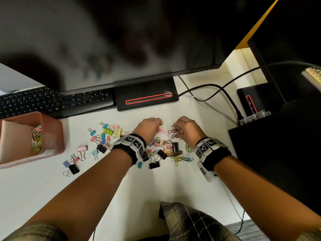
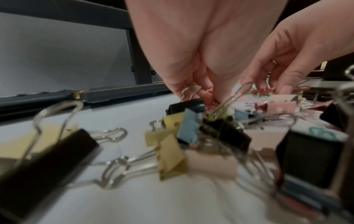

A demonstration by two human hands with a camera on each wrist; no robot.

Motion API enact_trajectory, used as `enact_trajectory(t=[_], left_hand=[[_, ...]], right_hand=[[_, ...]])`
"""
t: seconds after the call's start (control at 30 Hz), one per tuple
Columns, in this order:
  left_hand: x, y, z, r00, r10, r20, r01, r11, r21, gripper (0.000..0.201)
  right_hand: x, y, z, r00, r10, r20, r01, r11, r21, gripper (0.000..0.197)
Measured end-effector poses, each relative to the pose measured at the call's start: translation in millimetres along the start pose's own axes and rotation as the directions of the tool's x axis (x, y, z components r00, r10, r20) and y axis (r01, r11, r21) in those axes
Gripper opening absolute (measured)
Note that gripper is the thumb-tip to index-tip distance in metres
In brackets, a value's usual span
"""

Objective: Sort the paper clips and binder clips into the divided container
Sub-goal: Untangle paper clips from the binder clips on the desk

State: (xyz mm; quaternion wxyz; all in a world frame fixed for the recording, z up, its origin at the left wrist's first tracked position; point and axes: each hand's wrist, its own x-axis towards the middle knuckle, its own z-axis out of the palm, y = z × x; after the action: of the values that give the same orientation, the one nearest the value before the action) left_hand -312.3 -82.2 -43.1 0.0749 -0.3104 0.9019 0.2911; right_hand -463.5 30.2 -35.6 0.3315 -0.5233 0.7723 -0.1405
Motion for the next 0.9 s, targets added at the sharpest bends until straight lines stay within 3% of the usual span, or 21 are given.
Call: enact_trajectory(t=[0.1,0.33,0.5,0.63,0.77,0.9], left_hand=[[3,0,1,0.998,-0.037,0.042,0.036,0.999,0.021,0.020],[9,-1,4,0.993,-0.060,0.103,0.052,0.995,0.085,0.018],[3,-5,5,0.998,-0.041,0.039,0.040,0.999,0.020,0.018],[-11,-5,-18,0.986,-0.089,-0.140,0.063,0.981,-0.186,0.012],[-42,-16,-59,0.935,-0.200,-0.291,0.071,0.914,-0.398,0.005],[-97,-55,-106,0.844,-0.352,-0.405,0.069,0.820,-0.568,0.006]], right_hand=[[6,-10,-6,0.997,0.040,0.060,-0.037,0.998,-0.051,0.028],[16,-24,-15,0.957,0.167,0.238,-0.122,0.974,-0.192,0.026],[10,-20,-10,0.974,0.129,0.185,-0.107,0.986,-0.127,0.022],[1,-18,-7,0.993,0.112,0.034,-0.114,0.992,0.061,0.015],[-1,-45,-13,0.996,0.046,-0.078,-0.036,0.991,0.129,0.014],[8,-111,-12,0.981,-0.111,-0.162,0.132,0.983,0.126,0.012]])
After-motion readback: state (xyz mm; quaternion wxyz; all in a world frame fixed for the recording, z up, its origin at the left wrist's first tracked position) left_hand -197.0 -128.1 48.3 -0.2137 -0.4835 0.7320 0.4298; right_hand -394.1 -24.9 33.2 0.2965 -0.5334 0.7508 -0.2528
